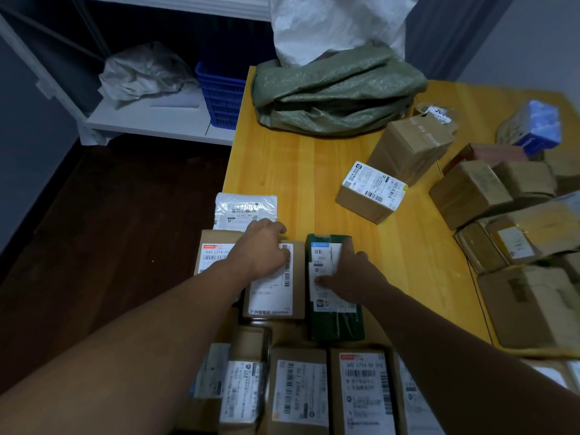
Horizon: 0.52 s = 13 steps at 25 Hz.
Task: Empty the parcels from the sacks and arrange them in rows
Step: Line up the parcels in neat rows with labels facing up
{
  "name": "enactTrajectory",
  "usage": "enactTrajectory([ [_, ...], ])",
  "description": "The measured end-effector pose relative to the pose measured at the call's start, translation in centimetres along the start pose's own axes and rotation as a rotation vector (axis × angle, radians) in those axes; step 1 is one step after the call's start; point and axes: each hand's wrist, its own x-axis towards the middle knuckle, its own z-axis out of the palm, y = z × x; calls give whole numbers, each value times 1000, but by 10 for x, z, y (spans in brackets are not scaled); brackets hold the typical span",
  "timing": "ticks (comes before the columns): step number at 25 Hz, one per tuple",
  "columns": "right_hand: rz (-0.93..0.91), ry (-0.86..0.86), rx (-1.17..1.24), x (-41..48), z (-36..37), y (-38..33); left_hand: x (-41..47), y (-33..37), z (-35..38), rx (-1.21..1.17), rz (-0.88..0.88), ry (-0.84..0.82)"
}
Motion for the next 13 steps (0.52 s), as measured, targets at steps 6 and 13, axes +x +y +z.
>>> enactTrajectory([
  [6, -47, 41, 11, -10, 10, 9, -25, 14, -1, -4, -8, 91],
  [13, -47, 27, -105, -28, 1, 12, -50, 43, 1, -169, -69, 159],
])
